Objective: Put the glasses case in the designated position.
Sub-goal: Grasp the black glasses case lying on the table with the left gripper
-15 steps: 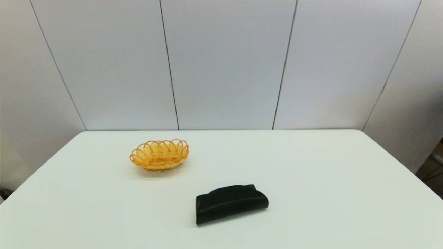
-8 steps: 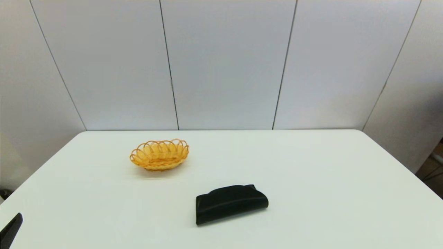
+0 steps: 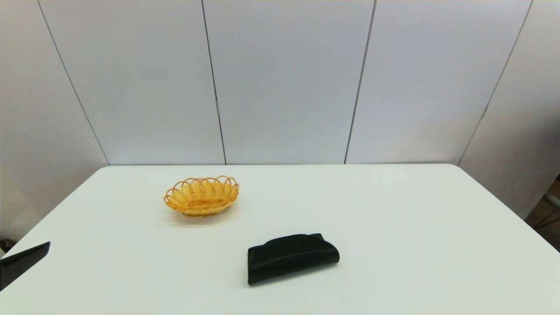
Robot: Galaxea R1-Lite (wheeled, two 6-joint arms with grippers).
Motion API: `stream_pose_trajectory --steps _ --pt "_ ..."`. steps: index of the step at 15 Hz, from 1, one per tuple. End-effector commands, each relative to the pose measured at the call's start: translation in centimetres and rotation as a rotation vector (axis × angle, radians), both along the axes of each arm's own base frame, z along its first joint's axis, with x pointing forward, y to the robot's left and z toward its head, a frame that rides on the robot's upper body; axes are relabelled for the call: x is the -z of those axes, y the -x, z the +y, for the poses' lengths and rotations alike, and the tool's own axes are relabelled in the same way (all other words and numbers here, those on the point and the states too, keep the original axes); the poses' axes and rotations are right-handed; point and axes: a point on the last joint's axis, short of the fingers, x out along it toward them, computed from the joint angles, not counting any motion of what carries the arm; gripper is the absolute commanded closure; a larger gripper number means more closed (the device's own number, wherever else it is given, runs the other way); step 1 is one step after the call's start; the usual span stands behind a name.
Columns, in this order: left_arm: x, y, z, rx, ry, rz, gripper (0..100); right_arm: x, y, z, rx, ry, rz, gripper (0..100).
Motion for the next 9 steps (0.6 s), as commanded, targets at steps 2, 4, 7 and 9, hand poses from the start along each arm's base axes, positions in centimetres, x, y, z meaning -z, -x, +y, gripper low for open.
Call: stream_pose_trajectory --steps 2,4,7,9 --pt "-2.5 -4.0 -0.2 0.104 -0.007 0.297 0 0.0 0.0 0.0 -0.001 0.0 0.0 0" --pt "-4.0 -4.7 -0.3 0.154 -0.01 0.445 0 0.0 0.0 0.0 0.001 0.0 0.0 0" --pt "-4.7 -8.0 -0.6 0.245 -0.043 0.496 0 0.0 0.0 0.0 0.001 0.0 0.0 0" --pt "-5.1 -10.7 -1.1 0.321 -0.065 0.522 0 0.0 0.0 0.0 0.001 0.0 0.0 0"
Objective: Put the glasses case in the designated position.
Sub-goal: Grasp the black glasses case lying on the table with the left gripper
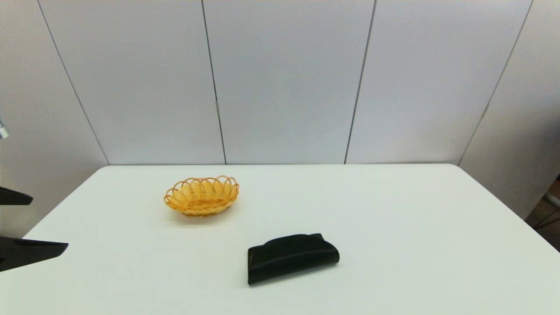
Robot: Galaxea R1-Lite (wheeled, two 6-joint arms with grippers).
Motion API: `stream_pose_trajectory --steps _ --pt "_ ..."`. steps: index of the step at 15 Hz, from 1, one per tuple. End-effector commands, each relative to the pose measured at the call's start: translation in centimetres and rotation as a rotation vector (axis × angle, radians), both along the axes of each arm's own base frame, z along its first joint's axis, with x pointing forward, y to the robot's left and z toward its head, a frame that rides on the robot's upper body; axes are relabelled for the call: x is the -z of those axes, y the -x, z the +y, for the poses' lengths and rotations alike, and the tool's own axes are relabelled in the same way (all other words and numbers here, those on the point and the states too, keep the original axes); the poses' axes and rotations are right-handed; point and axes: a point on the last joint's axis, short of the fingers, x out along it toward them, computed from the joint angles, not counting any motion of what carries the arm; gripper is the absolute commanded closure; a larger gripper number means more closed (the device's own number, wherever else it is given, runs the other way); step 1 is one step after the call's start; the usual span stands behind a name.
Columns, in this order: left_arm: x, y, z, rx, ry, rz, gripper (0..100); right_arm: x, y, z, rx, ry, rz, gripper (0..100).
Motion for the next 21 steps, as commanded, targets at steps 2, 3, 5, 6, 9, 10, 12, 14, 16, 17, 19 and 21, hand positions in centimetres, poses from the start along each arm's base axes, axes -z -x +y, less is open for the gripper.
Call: stream_pose_trajectory --steps 2,3,5,6,9,10,12,14,16,17,19,21 --pt "0.0 -7.6 -1.2 0.151 -0.02 0.156 0 0.0 0.0 0.0 -0.001 0.0 -0.001 0" --pt "0.0 -8.5 -1.5 0.168 -0.019 0.187 0 0.0 0.0 0.0 0.001 0.0 -0.001 0" --pt "-0.3 -9.9 -1.9 0.222 -0.026 0.279 0 0.0 0.0 0.0 0.001 0.0 0.0 0" --pt "-0.5 -10.7 -2.1 0.255 -0.044 0.295 0 0.0 0.0 0.0 0.001 0.0 0.0 0" --pt "0.5 -13.1 -2.3 0.295 -0.064 0.337 0 0.0 0.0 0.0 -0.001 0.0 0.002 0" --pt "0.7 -14.2 -2.4 0.294 -0.065 0.34 0 0.0 0.0 0.0 0.001 0.0 0.0 0" --pt "0.9 -15.9 -3.4 0.312 -0.066 0.336 0 0.0 0.0 0.0 0.001 0.0 -0.001 0" --pt "1.7 -17.5 -4.5 0.323 -0.063 0.354 0 0.0 0.0 0.0 -0.001 0.0 0.0 0" --pt "2.8 -18.8 -5.9 0.281 -0.032 0.383 0 0.0 0.0 0.0 0.001 0.0 0.0 0" --pt "3.1 -18.9 -6.8 0.259 -0.011 0.401 0 0.0 0.0 0.0 0.001 0.0 0.002 0" --pt "3.3 -18.8 -8.9 0.229 0.026 0.431 0 0.0 0.0 0.0 0.001 0.0 0.0 0" --pt "3.3 -18.4 -10.7 0.205 0.063 0.446 0 0.0 0.0 0.0 0.001 0.0 0.0 0"
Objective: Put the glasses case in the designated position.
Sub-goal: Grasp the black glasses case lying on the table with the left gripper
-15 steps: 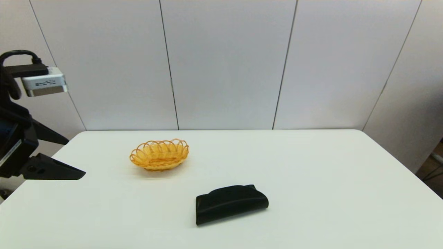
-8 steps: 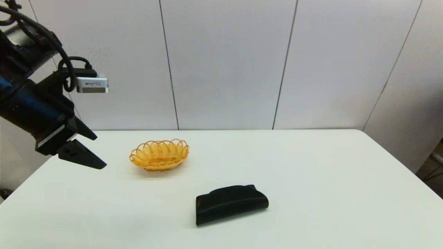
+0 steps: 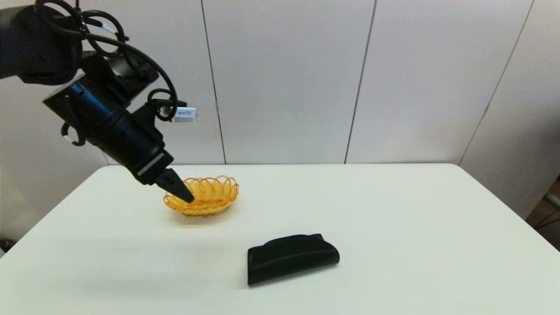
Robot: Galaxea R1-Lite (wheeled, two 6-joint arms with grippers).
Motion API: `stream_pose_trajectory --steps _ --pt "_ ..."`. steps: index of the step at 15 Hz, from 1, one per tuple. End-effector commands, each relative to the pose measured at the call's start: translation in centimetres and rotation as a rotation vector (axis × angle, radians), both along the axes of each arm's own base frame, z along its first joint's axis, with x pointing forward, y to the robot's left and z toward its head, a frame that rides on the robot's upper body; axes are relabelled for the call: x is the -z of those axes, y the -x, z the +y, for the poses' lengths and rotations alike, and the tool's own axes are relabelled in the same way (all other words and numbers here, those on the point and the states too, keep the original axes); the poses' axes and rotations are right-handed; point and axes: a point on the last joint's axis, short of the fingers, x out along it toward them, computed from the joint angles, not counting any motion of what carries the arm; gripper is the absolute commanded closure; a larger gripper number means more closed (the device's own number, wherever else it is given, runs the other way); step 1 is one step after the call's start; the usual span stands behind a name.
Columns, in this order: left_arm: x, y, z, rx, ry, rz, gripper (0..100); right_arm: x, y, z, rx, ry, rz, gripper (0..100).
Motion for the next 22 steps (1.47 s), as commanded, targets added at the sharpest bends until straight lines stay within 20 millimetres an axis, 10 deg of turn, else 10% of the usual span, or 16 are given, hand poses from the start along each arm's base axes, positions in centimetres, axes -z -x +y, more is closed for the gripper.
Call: stream_pose_trajectory --steps 1,15,22 --pt "0.5 0.5 -3.8 -0.028 0.044 0.059 0 0.0 0.0 0.0 0.001 0.0 0.002 0" --pt "5.0 -1.2 -6.0 0.32 0.079 0.141 0 0.0 0.0 0.0 0.001 0.0 0.0 0" --pt "5.8 -0.2 -10.1 0.407 0.054 0.181 0 0.0 0.0 0.0 0.001 0.0 0.0 0"
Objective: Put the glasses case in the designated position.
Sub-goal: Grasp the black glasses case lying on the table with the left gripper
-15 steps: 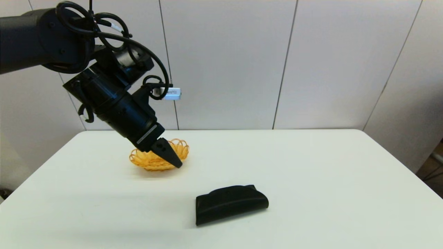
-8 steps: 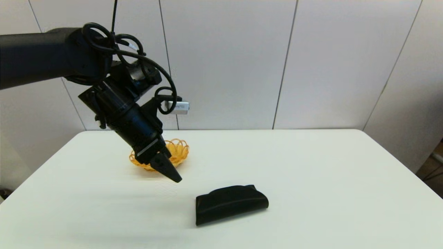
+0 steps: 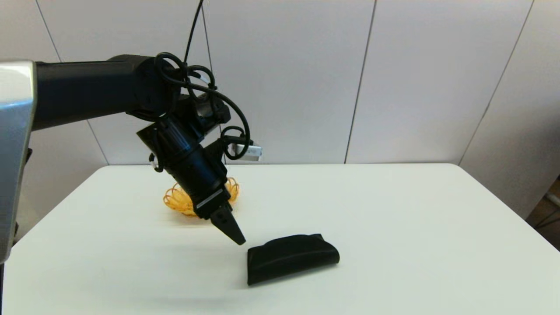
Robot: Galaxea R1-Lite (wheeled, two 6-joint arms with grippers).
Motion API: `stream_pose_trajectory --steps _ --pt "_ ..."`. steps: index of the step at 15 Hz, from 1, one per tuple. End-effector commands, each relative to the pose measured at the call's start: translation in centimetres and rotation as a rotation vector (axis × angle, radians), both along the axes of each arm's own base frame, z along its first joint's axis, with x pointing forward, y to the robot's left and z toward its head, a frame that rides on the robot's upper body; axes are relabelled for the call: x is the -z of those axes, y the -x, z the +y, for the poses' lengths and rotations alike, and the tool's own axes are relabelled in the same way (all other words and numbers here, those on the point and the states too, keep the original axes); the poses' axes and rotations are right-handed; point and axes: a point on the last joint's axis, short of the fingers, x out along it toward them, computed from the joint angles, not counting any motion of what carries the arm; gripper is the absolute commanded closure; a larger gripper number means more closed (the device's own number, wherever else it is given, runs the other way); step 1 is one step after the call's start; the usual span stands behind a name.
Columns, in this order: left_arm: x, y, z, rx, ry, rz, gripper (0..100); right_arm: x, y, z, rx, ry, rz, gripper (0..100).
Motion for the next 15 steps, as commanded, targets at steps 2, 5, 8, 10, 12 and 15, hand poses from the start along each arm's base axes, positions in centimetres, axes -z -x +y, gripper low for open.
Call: stream_pose_trajectory --steps 2,5,8,10,12,15 --pt "1.3 0.9 -3.0 0.059 -0.03 0.04 0 0.0 0.0 0.0 0.001 0.0 -0.001 0" --pt "2.3 1.3 -5.1 0.057 -0.049 0.049 0 0.0 0.0 0.0 0.001 0.0 0.0 0" --pt "2.7 1.0 -6.3 0.014 -0.027 0.043 0 0.0 0.0 0.0 0.001 0.0 0.0 0" --pt "3.3 0.4 -7.0 0.014 -0.002 0.015 0 0.0 0.0 0.0 -0.001 0.0 0.0 0" --pt "3.8 0.1 -7.3 0.014 -0.002 0.015 0 0.0 0.0 0.0 -0.001 0.0 -0.001 0" --pt "5.3 -0.4 -7.6 0.019 -0.025 0.042 0 0.0 0.0 0.0 -0.001 0.0 0.0 0"
